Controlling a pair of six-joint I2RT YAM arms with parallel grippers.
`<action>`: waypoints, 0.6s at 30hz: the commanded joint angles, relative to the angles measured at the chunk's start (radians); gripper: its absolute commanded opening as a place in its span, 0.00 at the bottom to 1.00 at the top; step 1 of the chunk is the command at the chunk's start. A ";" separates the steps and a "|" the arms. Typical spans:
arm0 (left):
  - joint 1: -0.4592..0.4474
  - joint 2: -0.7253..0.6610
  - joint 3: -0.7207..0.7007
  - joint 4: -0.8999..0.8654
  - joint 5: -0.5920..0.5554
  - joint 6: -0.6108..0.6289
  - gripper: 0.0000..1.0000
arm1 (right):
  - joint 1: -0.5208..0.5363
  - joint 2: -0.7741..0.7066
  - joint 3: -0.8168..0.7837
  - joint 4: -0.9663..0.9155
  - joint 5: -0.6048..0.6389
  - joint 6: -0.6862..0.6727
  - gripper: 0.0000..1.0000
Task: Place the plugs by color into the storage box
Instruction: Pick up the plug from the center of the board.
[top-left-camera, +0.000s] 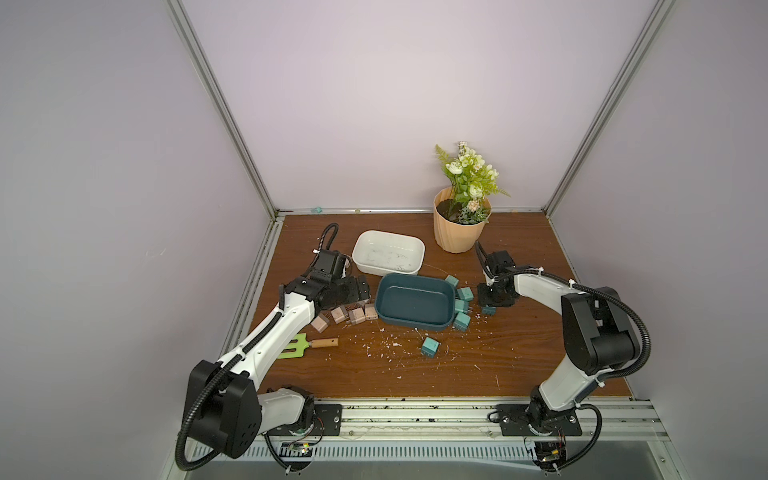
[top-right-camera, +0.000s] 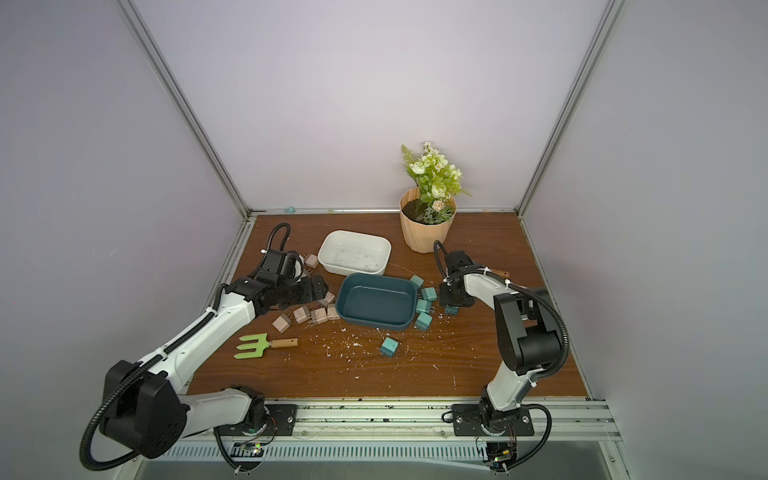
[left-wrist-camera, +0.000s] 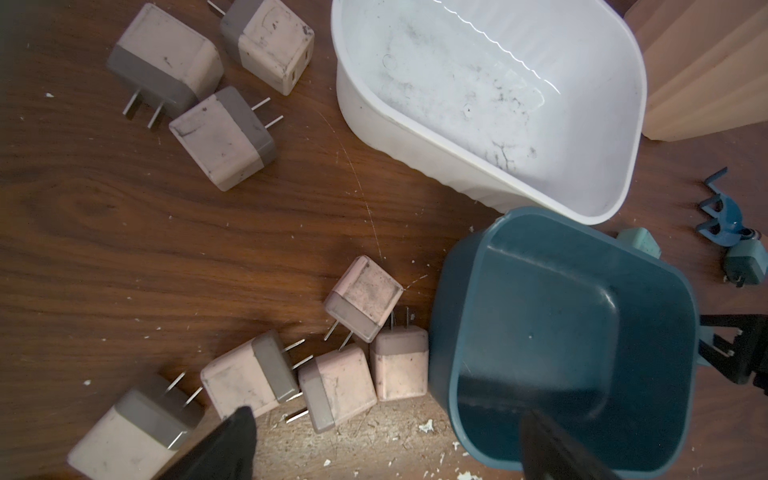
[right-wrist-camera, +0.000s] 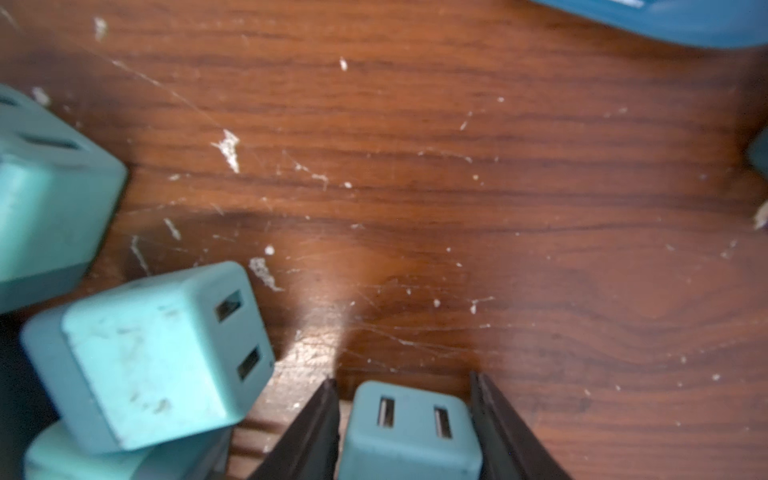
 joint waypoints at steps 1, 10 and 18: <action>-0.012 0.004 0.037 -0.011 0.002 -0.018 1.00 | 0.003 -0.039 0.030 -0.050 -0.034 0.002 0.50; -0.017 0.007 -0.002 0.026 -0.002 -0.033 1.00 | 0.050 -0.131 0.185 -0.209 -0.045 0.018 0.45; -0.021 0.011 -0.041 0.081 0.002 -0.059 1.00 | 0.244 -0.145 0.314 -0.236 -0.104 0.151 0.45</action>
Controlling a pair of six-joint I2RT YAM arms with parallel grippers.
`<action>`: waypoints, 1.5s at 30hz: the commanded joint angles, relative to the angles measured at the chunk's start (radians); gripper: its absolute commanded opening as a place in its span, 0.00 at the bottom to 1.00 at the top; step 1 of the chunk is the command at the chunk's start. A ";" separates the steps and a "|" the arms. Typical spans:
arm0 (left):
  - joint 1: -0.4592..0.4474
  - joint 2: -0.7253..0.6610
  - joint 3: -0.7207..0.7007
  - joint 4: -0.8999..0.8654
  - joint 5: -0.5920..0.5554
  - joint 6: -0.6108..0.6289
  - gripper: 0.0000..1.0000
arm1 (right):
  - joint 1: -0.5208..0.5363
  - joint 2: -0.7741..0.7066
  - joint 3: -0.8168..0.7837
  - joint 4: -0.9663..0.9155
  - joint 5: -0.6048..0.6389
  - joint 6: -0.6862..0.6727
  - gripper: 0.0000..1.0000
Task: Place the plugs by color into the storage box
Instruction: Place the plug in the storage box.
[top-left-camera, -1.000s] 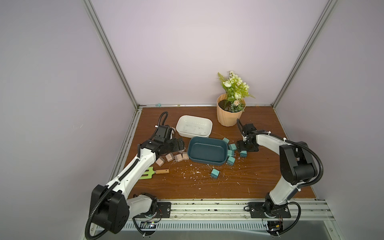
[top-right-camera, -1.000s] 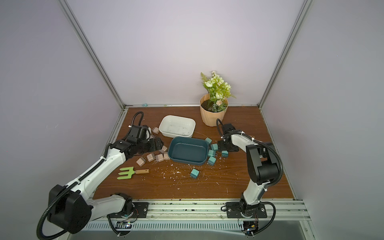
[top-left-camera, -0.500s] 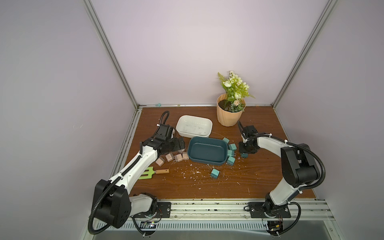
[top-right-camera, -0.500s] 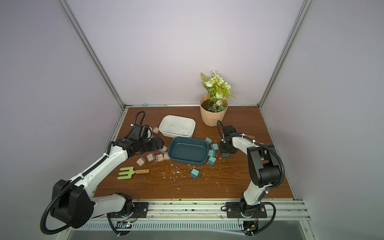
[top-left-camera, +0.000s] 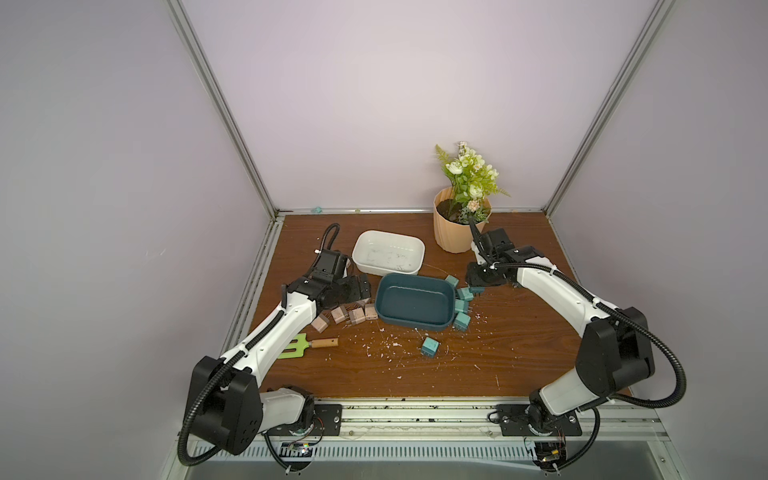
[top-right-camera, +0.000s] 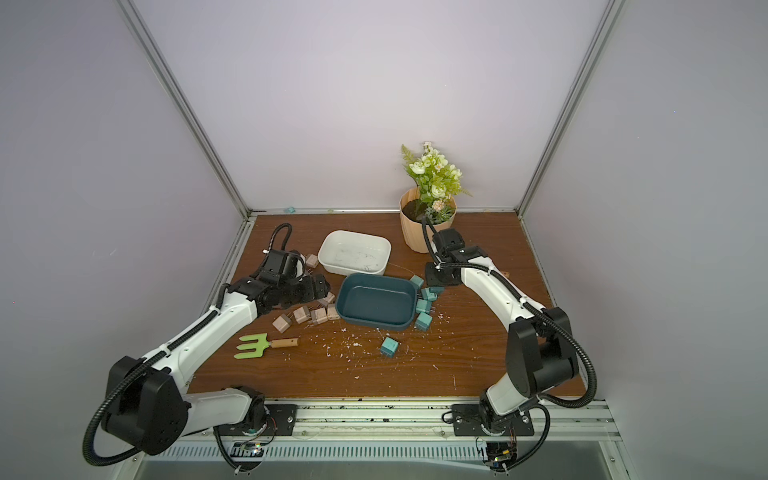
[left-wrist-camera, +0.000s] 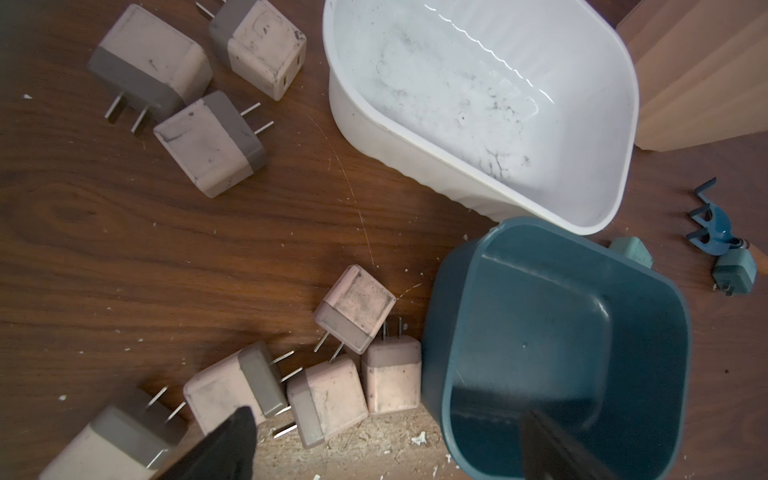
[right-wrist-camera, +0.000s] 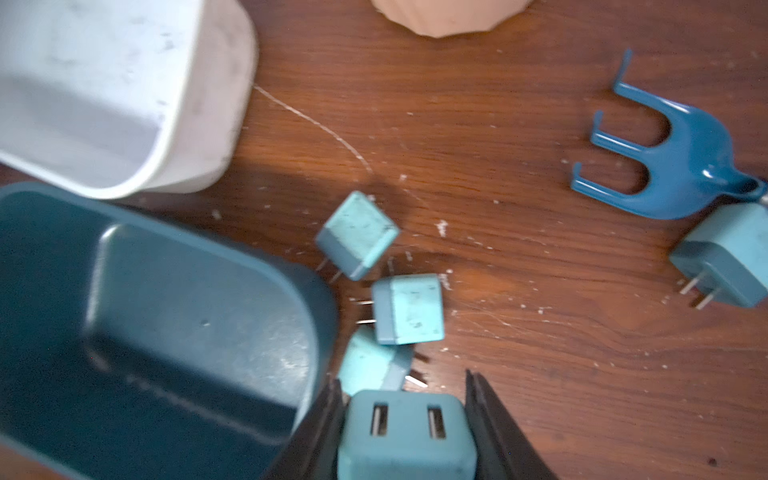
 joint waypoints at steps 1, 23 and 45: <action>-0.013 0.001 -0.017 0.032 -0.001 -0.035 1.00 | 0.105 -0.003 0.061 -0.026 -0.046 0.098 0.45; -0.013 -0.106 -0.081 -0.034 -0.030 -0.033 1.00 | 0.337 0.407 0.185 0.077 0.002 0.116 0.48; -0.013 -0.055 -0.048 -0.017 -0.014 -0.019 1.00 | 0.097 0.065 0.144 -0.111 0.123 0.049 0.82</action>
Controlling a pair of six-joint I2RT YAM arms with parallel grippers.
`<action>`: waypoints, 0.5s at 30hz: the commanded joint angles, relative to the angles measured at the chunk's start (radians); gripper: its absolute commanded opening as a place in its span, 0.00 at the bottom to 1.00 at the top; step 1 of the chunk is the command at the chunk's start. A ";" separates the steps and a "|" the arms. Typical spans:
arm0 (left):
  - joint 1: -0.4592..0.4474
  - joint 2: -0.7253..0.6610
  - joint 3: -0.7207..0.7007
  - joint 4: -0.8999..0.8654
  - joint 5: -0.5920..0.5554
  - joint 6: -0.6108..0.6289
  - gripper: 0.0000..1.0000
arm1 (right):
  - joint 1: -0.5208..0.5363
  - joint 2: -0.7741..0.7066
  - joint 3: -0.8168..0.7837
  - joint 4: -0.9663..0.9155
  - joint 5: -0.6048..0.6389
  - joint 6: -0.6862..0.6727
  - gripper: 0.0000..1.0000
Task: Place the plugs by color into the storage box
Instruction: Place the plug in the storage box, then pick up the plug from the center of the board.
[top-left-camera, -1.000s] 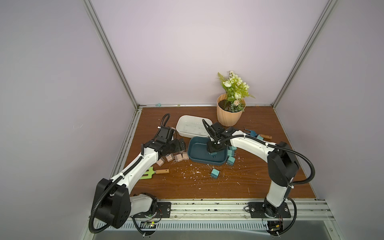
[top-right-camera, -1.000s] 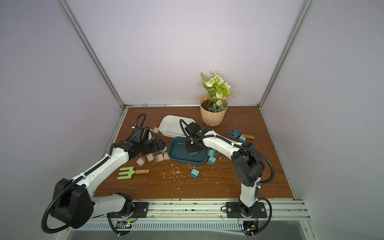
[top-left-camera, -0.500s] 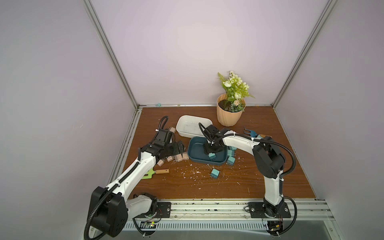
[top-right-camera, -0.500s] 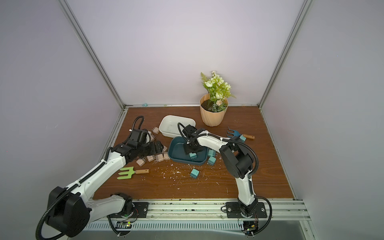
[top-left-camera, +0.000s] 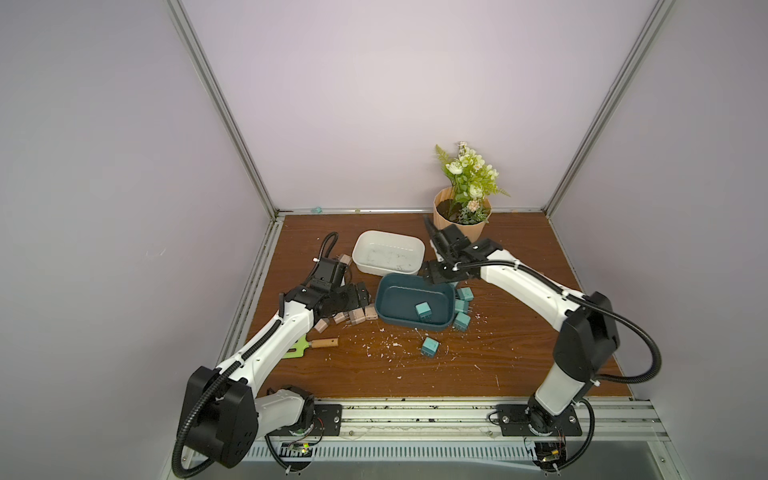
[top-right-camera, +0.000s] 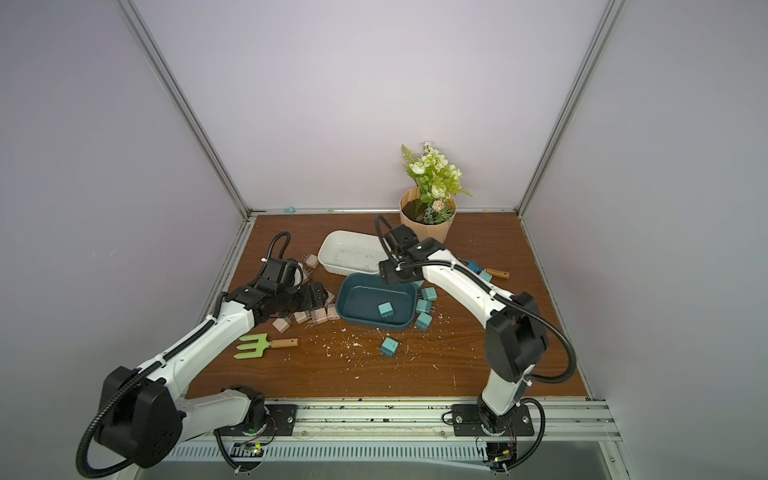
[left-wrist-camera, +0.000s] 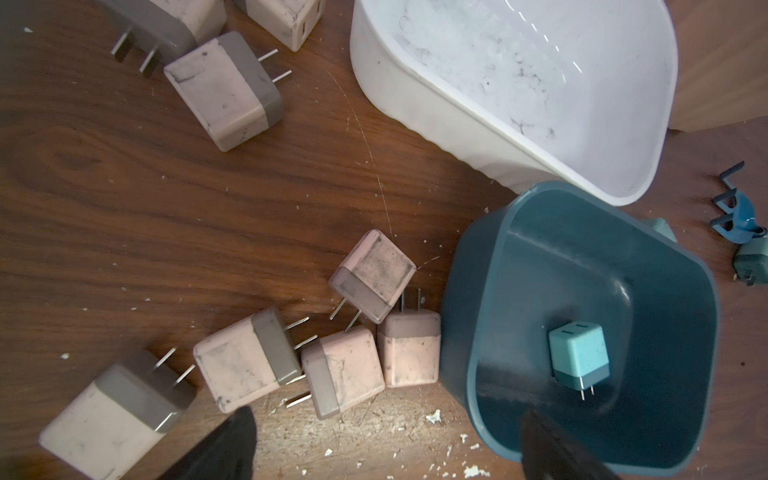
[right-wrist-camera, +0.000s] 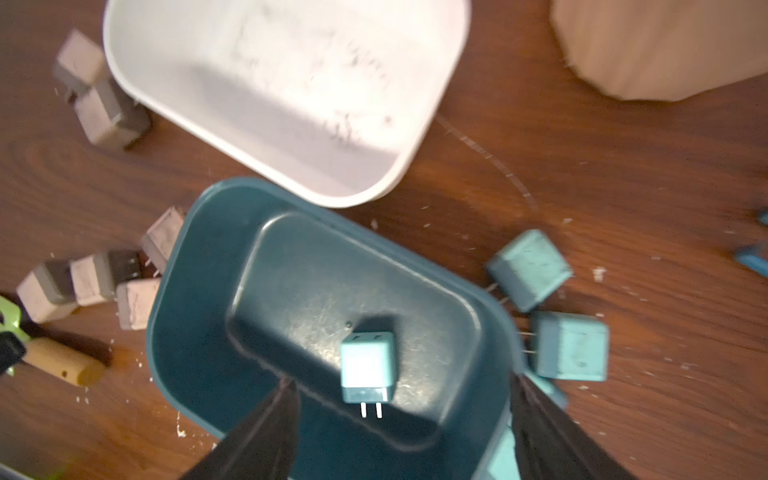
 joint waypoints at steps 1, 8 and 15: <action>-0.009 0.004 0.022 -0.006 0.000 -0.002 1.00 | -0.122 -0.047 -0.092 -0.038 0.025 -0.059 0.82; -0.010 0.006 0.034 -0.020 0.008 0.008 1.00 | -0.246 -0.014 -0.186 0.028 -0.025 -0.142 0.82; -0.010 0.003 0.041 -0.034 0.009 0.006 1.00 | -0.264 0.086 -0.212 0.109 -0.080 -0.170 0.82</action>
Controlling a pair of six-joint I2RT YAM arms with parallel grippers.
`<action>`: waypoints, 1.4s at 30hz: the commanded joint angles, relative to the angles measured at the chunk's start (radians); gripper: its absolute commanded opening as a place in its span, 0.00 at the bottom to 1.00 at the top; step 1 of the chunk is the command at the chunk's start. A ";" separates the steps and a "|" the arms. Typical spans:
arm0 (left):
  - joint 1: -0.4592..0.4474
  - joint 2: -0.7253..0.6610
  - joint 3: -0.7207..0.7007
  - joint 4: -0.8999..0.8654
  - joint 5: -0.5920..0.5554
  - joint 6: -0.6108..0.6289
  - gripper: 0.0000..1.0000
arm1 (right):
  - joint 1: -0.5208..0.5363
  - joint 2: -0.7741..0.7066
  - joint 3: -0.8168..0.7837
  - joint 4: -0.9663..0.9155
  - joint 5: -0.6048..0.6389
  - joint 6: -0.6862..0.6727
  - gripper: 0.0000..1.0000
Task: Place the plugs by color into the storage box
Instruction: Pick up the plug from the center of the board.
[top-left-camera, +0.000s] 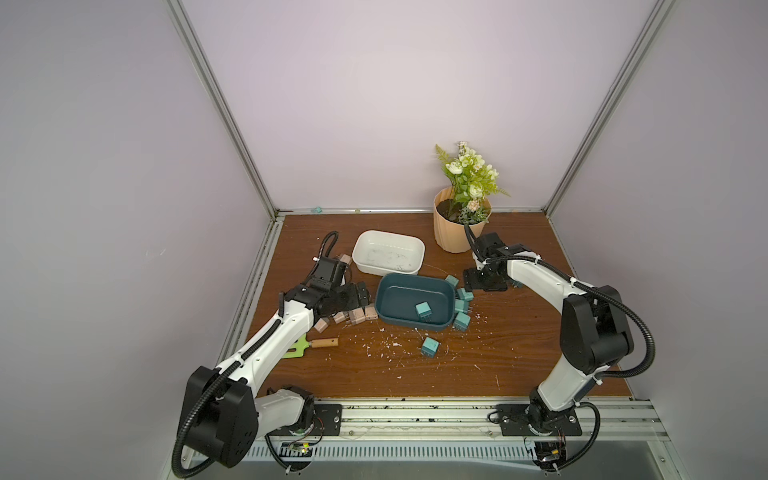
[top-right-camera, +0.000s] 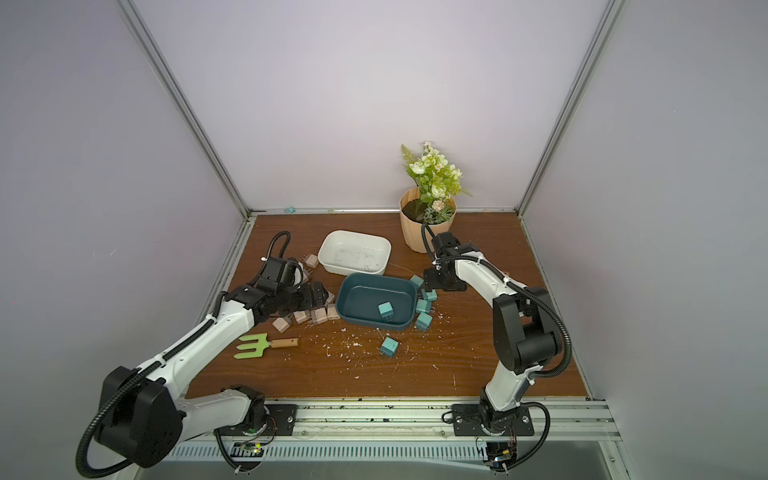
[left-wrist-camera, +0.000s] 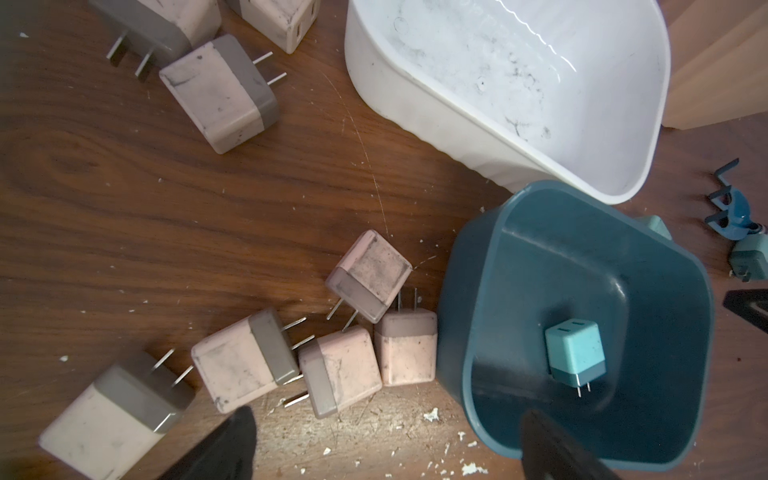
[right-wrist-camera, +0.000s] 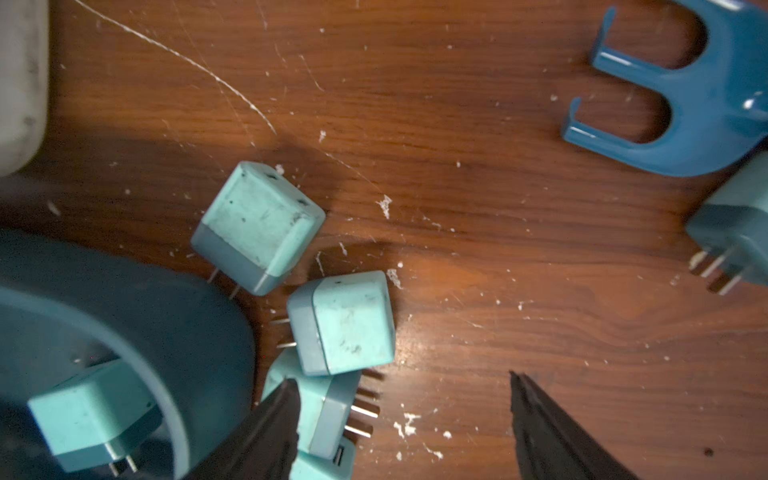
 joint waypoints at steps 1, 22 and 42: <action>-0.010 0.002 0.030 -0.030 0.003 -0.003 1.00 | -0.006 0.025 0.003 0.058 -0.038 -0.034 0.82; -0.010 0.005 0.034 -0.034 -0.008 -0.019 1.00 | -0.009 0.127 -0.047 0.120 -0.083 -0.050 0.63; -0.010 0.022 0.030 -0.008 -0.004 -0.033 1.00 | -0.006 -0.030 0.064 -0.007 -0.104 -0.033 0.54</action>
